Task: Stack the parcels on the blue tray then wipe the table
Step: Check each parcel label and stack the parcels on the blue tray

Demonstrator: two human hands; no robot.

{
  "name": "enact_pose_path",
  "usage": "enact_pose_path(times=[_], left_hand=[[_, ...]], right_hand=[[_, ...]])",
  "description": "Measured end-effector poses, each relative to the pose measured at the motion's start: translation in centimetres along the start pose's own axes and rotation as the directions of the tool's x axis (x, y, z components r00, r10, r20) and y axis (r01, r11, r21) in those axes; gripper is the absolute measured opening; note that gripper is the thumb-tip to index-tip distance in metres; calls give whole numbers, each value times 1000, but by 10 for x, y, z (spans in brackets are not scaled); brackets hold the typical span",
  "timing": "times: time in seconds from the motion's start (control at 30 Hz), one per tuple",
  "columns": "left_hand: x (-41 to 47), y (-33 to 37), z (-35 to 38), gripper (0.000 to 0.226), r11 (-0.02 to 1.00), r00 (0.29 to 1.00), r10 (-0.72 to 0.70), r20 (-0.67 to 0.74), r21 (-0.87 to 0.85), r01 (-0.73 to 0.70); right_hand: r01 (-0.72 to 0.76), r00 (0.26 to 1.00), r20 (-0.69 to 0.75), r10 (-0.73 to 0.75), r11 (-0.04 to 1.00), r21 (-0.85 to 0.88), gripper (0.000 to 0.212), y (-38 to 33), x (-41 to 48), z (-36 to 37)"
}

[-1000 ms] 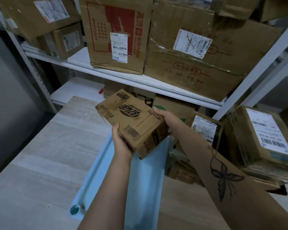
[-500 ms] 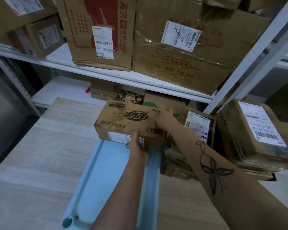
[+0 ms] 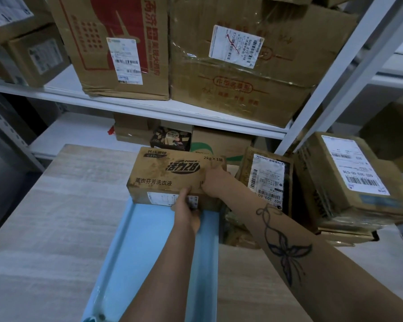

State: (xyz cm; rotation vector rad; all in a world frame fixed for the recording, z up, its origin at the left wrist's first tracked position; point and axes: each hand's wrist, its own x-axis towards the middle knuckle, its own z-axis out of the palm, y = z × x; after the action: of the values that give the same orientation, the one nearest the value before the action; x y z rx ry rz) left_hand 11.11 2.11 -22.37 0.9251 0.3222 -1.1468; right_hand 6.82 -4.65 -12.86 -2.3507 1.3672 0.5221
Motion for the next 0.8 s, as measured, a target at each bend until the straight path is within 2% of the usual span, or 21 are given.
enact_pose_path(times=[0.17,0.27,0.37,0.5,0.57,0.63,0.7,0.73,0.8], left_hand=[[3,-1,0,49,1000,1000,26,-18,-1,-26],[2,0,1,51,1000,999,11,-35,-5,-11],[1,1,2,63,1000,996,31,-78,-2,-31],[-5,3,6,49,996,997,30,-73,84,-24],[-6,3,7,60,991,995,27,-94,130,-15],[-16,5,13,80,983,995,16,-101,186,4],[-22,4,17,97,973,986,-19,-166,224,57],[-25,5,19,94,967,978,-46,-202,236,94],[-35,9,25,72,949,976,-105,-191,273,155]], right_hand=[[25,999,-38,-27,998,-49,52,1,0,4],[67,995,-70,-71,996,-57,45,1,-2,4],[109,991,-73,-112,993,-45,35,1,-10,0],[176,980,-91,-179,984,-38,29,4,-19,-5],[198,972,-118,-201,979,-39,28,6,-21,-6],[212,965,-153,-211,977,-12,27,6,-23,-9],[225,954,-208,-216,974,20,27,8,-25,-12],[226,947,-241,-211,974,36,27,10,-26,-12],[212,932,-315,-180,975,68,31,15,-30,-13]])
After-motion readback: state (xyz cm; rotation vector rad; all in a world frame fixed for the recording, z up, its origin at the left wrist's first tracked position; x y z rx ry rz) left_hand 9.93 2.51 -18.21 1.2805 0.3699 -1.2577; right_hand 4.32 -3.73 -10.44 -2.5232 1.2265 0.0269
